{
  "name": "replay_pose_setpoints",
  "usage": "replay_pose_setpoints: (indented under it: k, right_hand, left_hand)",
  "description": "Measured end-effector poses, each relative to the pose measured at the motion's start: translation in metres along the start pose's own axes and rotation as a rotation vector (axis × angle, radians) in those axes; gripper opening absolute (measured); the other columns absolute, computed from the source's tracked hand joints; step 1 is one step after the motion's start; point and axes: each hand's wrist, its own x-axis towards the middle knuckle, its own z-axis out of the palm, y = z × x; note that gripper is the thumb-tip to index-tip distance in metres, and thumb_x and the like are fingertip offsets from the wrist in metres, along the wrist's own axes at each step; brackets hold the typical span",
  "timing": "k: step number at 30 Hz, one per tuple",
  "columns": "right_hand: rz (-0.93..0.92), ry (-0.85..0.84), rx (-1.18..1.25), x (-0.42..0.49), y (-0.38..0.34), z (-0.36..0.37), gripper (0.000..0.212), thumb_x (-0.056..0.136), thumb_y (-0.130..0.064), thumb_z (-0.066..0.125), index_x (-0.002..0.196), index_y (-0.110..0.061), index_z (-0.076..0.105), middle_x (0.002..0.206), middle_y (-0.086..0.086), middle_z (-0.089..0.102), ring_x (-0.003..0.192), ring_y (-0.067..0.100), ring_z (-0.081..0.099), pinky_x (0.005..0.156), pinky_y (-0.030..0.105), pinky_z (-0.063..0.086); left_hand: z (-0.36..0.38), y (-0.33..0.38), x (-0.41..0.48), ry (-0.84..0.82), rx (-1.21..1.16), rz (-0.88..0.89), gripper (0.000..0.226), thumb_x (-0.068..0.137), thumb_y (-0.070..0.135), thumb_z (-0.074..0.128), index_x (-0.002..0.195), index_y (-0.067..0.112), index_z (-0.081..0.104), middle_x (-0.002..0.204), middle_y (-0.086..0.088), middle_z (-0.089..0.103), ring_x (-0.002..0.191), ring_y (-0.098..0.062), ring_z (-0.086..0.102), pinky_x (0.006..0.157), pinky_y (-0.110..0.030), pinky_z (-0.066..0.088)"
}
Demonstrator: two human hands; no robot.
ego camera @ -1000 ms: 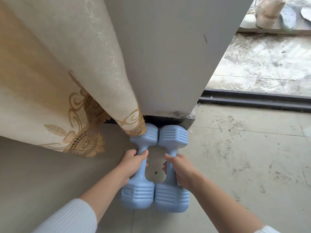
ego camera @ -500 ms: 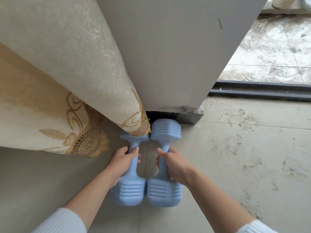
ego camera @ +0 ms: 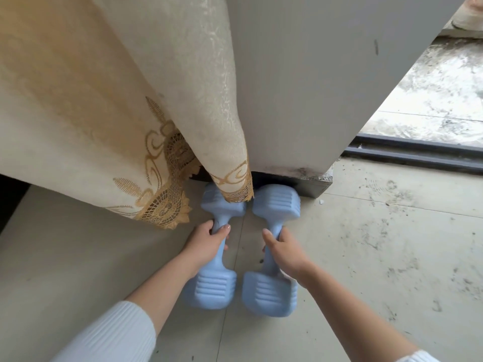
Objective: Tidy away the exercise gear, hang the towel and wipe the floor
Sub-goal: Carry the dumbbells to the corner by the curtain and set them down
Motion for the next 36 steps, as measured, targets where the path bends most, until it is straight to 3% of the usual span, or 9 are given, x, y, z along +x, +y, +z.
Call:
replay_pose_setpoints:
  k: [5, 10, 13, 17, 23, 29, 31, 33, 36]
  right_hand:
    - [-0.034, 0.053, -0.085, -0.002, -0.002, 0.006, 0.034, 0.097, -0.041, 0.045, 0.102, -0.008, 0.044, 0.098, 0.013, 0.062, 0.096, 0.033, 0.062, 0.088, 0.044, 0.048]
    - [-0.033, 0.043, -0.138, -0.005, -0.001, -0.002, 0.038, 0.098, -0.042, 0.044, 0.110, -0.006, 0.045, 0.095, 0.008, 0.058, 0.093, 0.027, 0.058, 0.083, 0.037, 0.046]
    - [-0.035, 0.042, -0.171, -0.006, -0.002, -0.003, 0.038, 0.098, -0.041, 0.044, 0.109, -0.005, 0.045, 0.085, 0.003, 0.053, 0.082, 0.022, 0.052, 0.077, 0.034, 0.043]
    - [-0.051, 0.093, -0.285, -0.007, -0.002, -0.006, 0.039, 0.099, -0.039, 0.042, 0.111, -0.002, 0.046, 0.093, 0.008, 0.053, 0.085, 0.023, 0.050, 0.073, 0.030, 0.037]
    - [-0.019, 0.106, -0.262, -0.010, -0.001, -0.007, 0.039, 0.099, -0.041, 0.041, 0.112, -0.005, 0.046, 0.098, 0.007, 0.055, 0.088, 0.025, 0.051, 0.073, 0.030, 0.036]
    - [0.005, 0.081, -0.281, -0.019, -0.005, -0.013, 0.038, 0.092, -0.043, 0.051, 0.107, -0.009, 0.045, 0.096, 0.005, 0.058, 0.088, 0.025, 0.056, 0.071, 0.031, 0.039]
    - [0.011, 0.095, -0.328, -0.038, -0.012, -0.018, 0.037, 0.092, -0.040, 0.053, 0.110, -0.009, 0.043, 0.097, 0.005, 0.055, 0.093, 0.026, 0.057, 0.072, 0.031, 0.040]
    - [0.014, 0.114, -0.382, -0.068, -0.025, -0.025, 0.044, 0.093, -0.036, 0.053, 0.122, -0.006, 0.042, 0.102, 0.006, 0.050, 0.102, 0.028, 0.056, 0.077, 0.033, 0.043]
    - [-0.005, 0.104, -0.449, -0.129, -0.057, -0.036, 0.051, 0.094, -0.034, 0.052, 0.134, -0.005, 0.038, 0.123, 0.012, 0.055, 0.110, 0.029, 0.056, 0.088, 0.038, 0.047]
  left_hand:
    - [0.013, -0.001, -0.001, 0.103, 0.146, 0.082, 0.026, 0.084, 0.039, 0.065, 0.083, 0.013, 0.065, 0.078, -0.008, 0.071, 0.079, -0.026, 0.070, 0.076, -0.044, 0.054]
    - [0.019, 0.002, -0.004, 0.140, 0.203, 0.134, 0.024, 0.087, 0.034, 0.065, 0.084, 0.011, 0.065, 0.076, -0.007, 0.070, 0.080, -0.026, 0.067, 0.074, -0.039, 0.052]
    - [0.020, 0.002, -0.005, 0.143, 0.223, 0.132, 0.023, 0.088, 0.034, 0.063, 0.086, 0.011, 0.064, 0.077, -0.007, 0.069, 0.080, -0.026, 0.066, 0.075, -0.039, 0.052]
    - [0.023, 0.005, -0.006, 0.161, 0.258, 0.140, 0.025, 0.088, 0.033, 0.062, 0.088, 0.008, 0.063, 0.077, -0.008, 0.069, 0.078, -0.026, 0.066, 0.074, -0.039, 0.052]
    - [0.027, 0.007, -0.007, 0.181, 0.304, 0.153, 0.028, 0.088, 0.034, 0.062, 0.084, 0.007, 0.059, 0.075, -0.006, 0.065, 0.079, -0.028, 0.061, 0.065, -0.032, 0.042]
    - [0.025, 0.013, -0.012, 0.087, 0.377, 0.073, 0.030, 0.091, 0.040, 0.055, 0.096, 0.010, 0.057, 0.093, -0.008, 0.065, 0.096, -0.030, 0.060, 0.077, -0.034, 0.046]
    - [0.021, 0.020, -0.028, 0.060, 0.451, 0.034, 0.039, 0.093, 0.039, 0.051, 0.117, 0.009, 0.055, 0.114, -0.010, 0.063, 0.113, -0.032, 0.055, 0.091, -0.037, 0.046]
    - [0.012, 0.032, -0.056, 0.050, 0.503, -0.014, 0.062, 0.095, 0.040, 0.049, 0.146, 0.007, 0.033, 0.144, -0.013, 0.046, 0.129, -0.030, 0.045, 0.104, -0.036, 0.038]
    - [-0.010, 0.058, -0.120, 0.045, 0.484, -0.026, 0.063, 0.096, 0.037, 0.047, 0.150, 0.011, 0.028, 0.151, -0.009, 0.038, 0.135, -0.027, 0.040, 0.107, -0.033, 0.033]
